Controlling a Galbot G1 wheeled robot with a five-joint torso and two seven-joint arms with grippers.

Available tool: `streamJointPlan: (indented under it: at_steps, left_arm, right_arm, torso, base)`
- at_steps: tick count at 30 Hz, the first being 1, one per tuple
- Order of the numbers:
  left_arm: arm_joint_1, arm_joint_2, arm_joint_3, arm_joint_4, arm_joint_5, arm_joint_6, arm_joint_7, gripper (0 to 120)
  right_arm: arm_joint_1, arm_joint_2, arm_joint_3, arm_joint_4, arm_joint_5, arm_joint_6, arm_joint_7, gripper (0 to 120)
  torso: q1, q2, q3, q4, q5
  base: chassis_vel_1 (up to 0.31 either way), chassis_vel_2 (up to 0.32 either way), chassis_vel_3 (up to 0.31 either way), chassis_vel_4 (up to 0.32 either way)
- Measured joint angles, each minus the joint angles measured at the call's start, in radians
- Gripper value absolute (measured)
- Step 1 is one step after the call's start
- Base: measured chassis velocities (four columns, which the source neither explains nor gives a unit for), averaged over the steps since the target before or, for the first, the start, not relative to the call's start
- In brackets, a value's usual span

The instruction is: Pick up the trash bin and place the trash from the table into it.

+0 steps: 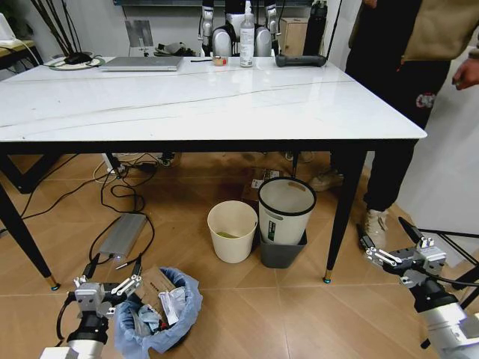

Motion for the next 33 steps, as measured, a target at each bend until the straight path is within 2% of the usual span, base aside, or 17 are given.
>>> streamJointPlan:
  at_steps: [33]
  left_arm:
    - [-0.002, 0.0, 0.002, 0.008, -0.01, 0.011, -0.006, 100]
  right_arm:
    - [0.0, 0.0, 0.0, 0.0, 0.0, 0.0, 0.0, 100]
  torso:
    - [0.0, 0.0, 0.0, 0.0, 0.0001]
  base:
    - [0.0, 0.0, 0.0, 0.0]
